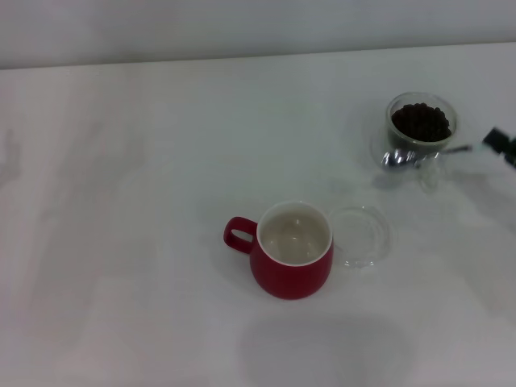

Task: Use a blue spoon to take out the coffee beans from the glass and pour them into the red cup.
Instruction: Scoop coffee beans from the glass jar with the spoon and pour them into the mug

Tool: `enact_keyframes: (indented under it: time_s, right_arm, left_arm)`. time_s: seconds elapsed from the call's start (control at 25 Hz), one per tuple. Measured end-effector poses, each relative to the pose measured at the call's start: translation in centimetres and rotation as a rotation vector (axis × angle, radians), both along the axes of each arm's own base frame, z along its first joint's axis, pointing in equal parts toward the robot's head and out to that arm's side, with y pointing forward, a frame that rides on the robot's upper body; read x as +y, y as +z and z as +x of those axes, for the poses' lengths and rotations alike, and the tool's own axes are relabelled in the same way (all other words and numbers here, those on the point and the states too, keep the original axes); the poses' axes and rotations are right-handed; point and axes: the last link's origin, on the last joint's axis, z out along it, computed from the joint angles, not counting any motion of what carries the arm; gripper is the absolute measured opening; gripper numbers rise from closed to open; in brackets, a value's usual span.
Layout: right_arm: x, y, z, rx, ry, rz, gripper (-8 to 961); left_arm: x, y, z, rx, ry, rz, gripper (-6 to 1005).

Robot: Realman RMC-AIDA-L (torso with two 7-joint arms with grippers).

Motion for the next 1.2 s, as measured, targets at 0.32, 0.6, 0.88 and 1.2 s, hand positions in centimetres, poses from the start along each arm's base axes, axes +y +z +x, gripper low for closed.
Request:
enact_keyframes:
  time_s: [0.32,0.6,0.88,1.2]
  right_arm:
    - [3.7,3.2,0.5,-0.160,-0.004,0.048,144]
    - [4.8,5.5,0.2,-0.237,0.026,0.109,144]
    - [5.0,5.7,0.0,-0.306,0.068,0.126,145]
    - [5.2,5.0,-1.2,-0.380,0.150,0.126,145]
  left_arm:
    - [0.1,0.0,0.1,-0.001,-0.004,0.001,503]
    - [-0.1,0.0,0.0,0.000,-0.004,0.004,502]
    - [-0.2,0.2,0.1,-0.002,-0.009,0.012,504]
    - [-0.3,0.3,0.1,-0.008,-0.010,0.024,503]
